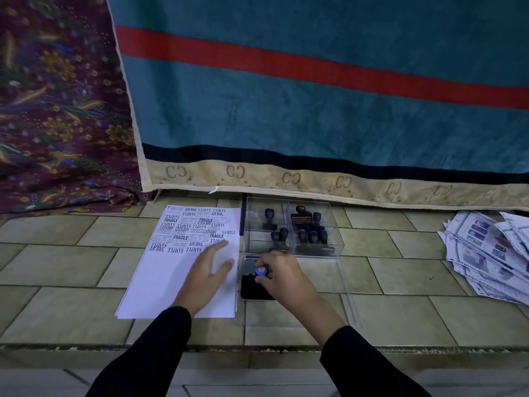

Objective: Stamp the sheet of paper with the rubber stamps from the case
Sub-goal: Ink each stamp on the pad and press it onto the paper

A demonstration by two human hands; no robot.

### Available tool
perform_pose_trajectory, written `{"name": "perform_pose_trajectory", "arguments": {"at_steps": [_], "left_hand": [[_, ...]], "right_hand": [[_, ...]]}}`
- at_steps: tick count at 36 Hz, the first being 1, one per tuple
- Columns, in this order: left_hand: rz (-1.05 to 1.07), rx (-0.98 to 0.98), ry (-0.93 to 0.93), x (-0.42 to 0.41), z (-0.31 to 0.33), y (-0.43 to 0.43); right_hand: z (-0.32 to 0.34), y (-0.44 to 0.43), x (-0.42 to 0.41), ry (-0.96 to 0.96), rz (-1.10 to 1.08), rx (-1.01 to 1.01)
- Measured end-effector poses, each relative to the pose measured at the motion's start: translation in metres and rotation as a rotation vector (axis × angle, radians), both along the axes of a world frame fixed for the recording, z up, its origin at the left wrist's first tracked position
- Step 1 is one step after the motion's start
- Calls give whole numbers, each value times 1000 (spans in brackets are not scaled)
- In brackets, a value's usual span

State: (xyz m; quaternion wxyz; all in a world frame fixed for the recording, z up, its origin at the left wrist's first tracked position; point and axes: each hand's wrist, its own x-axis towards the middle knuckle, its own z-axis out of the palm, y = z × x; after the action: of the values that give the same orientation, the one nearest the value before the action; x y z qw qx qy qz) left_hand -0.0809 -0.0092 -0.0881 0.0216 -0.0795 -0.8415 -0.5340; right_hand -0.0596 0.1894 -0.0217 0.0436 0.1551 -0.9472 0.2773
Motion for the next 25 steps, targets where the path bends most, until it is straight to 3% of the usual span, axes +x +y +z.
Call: {"name": "perform_pose_trajectory", "arguments": {"at_steps": [2, 4, 9, 25], "left_hand": [[124, -124, 127, -6, 0, -10], [186, -372, 209, -14, -3, -19], [203, -622, 69, -16, -14, -25], [244, -639, 80, -14, -14, -22]], "right_hand": [[6, -1, -5, -30, 6, -18], [14, -4, -14, -62, -25, -139], [28, -27, -49, 1, -78, -364], [2, -62, -121, -2, -43, -95]]}}
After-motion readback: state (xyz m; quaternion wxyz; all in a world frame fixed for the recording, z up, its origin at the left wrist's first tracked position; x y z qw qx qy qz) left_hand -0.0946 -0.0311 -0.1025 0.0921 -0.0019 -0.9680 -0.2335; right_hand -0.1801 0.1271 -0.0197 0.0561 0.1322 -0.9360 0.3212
